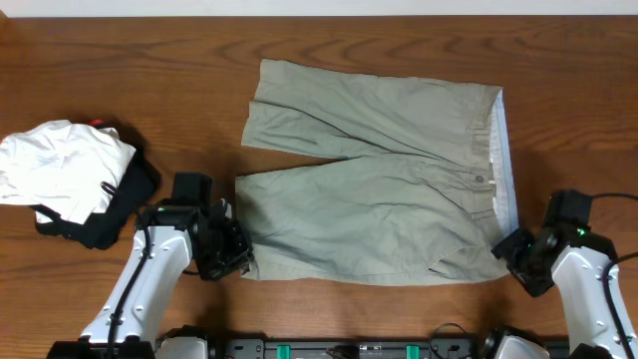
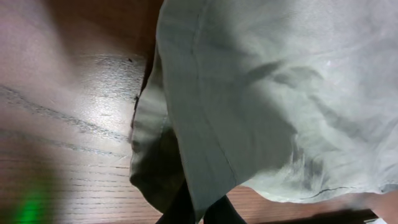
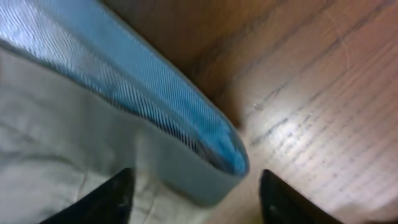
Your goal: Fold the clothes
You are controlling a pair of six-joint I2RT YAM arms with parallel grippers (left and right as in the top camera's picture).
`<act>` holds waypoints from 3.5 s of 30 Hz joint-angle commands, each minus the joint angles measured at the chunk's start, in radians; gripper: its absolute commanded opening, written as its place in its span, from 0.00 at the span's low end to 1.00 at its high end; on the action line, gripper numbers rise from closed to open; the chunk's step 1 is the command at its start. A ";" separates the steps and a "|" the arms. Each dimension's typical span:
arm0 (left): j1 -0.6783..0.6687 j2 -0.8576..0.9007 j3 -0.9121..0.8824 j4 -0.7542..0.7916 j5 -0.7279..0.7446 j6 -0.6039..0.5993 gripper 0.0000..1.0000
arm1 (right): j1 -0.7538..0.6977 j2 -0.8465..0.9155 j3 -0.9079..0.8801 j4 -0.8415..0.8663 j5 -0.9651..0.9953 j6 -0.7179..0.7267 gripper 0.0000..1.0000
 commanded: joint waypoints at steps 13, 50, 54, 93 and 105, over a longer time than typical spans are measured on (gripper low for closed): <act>0.008 -0.008 0.014 -0.060 -0.015 0.076 0.06 | -0.009 -0.013 -0.049 0.066 -0.015 0.036 0.01; 0.008 -0.459 0.461 -0.413 -0.154 0.137 0.06 | -0.009 -0.423 0.428 -0.514 0.062 -0.023 0.01; 0.008 -0.443 0.461 -0.291 -0.155 0.137 0.06 | -0.009 -0.417 0.428 -0.425 0.034 -0.024 0.01; -0.206 0.175 0.459 0.208 -0.261 0.131 0.30 | -0.006 0.074 0.428 0.136 -0.092 -0.133 0.01; -0.200 0.385 0.450 0.216 -0.258 0.125 0.44 | -0.007 0.074 0.428 0.106 -0.087 -0.159 0.01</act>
